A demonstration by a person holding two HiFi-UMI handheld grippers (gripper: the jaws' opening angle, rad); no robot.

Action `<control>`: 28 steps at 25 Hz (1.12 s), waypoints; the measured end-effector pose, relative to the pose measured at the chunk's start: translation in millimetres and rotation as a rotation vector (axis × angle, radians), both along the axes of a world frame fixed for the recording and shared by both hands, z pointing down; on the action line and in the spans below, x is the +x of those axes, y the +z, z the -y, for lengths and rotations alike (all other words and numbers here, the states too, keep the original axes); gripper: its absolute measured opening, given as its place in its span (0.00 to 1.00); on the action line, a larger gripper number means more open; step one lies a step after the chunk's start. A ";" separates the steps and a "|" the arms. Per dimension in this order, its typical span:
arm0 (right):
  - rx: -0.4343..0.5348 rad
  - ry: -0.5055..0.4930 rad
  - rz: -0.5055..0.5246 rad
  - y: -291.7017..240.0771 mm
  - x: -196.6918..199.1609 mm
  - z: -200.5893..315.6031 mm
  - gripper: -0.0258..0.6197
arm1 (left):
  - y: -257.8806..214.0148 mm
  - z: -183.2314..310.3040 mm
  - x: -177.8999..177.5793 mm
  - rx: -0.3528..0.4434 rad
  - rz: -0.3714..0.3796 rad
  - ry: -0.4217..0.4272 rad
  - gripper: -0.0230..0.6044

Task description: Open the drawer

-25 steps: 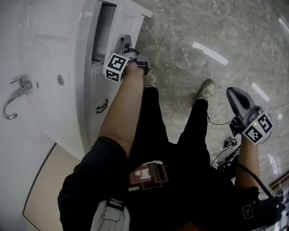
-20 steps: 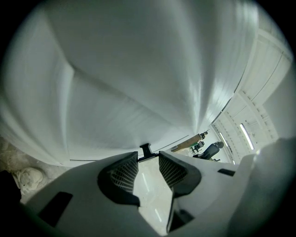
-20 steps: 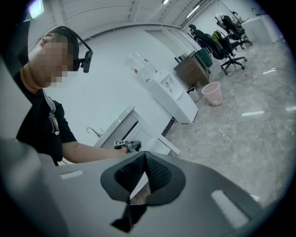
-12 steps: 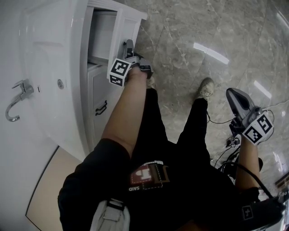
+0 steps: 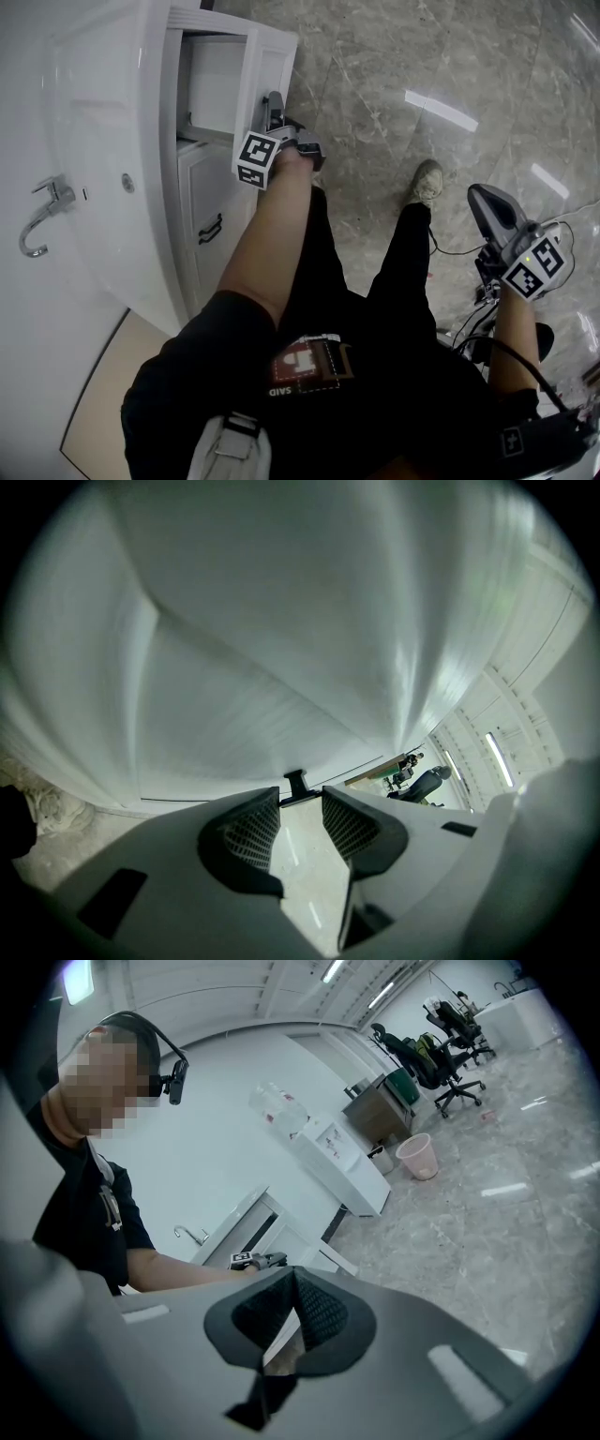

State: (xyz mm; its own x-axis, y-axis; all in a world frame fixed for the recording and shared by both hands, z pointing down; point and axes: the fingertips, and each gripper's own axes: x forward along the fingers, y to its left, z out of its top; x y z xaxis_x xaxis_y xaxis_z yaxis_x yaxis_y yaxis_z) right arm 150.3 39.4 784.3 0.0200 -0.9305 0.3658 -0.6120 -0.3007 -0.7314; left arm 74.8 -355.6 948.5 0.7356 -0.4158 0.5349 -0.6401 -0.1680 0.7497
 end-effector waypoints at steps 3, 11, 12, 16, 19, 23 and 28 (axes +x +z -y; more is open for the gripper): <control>0.002 0.018 -0.001 -1.6 1.5 -8.6 0.03 | -0.3 -9.5 1.2 -0.007 -0.003 -0.002 0.26; 0.013 0.047 0.003 -4.1 2.4 -25.4 0.03 | -1.0 -31.6 3.6 -0.020 -0.008 -0.004 0.26; 0.012 0.049 0.005 -3.4 1.9 -27.0 0.03 | -0.7 -33.4 4.0 -0.020 -0.008 -0.004 0.26; 0.011 0.061 0.006 -2.5 1.5 -31.6 0.03 | 0.7 -41.0 5.3 -0.029 -0.010 -0.008 0.26; 0.014 0.068 0.005 -2.5 2.1 -35.7 0.03 | 1.3 -43.0 5.2 -0.033 -0.010 -0.011 0.26; 0.014 0.079 0.010 0.7 2.9 -39.5 0.03 | 2.3 -42.6 5.8 -0.031 -0.010 -0.014 0.26; 0.015 0.075 0.003 -3.9 1.9 -40.5 0.03 | 1.6 -44.9 7.2 -0.025 -0.008 0.010 0.26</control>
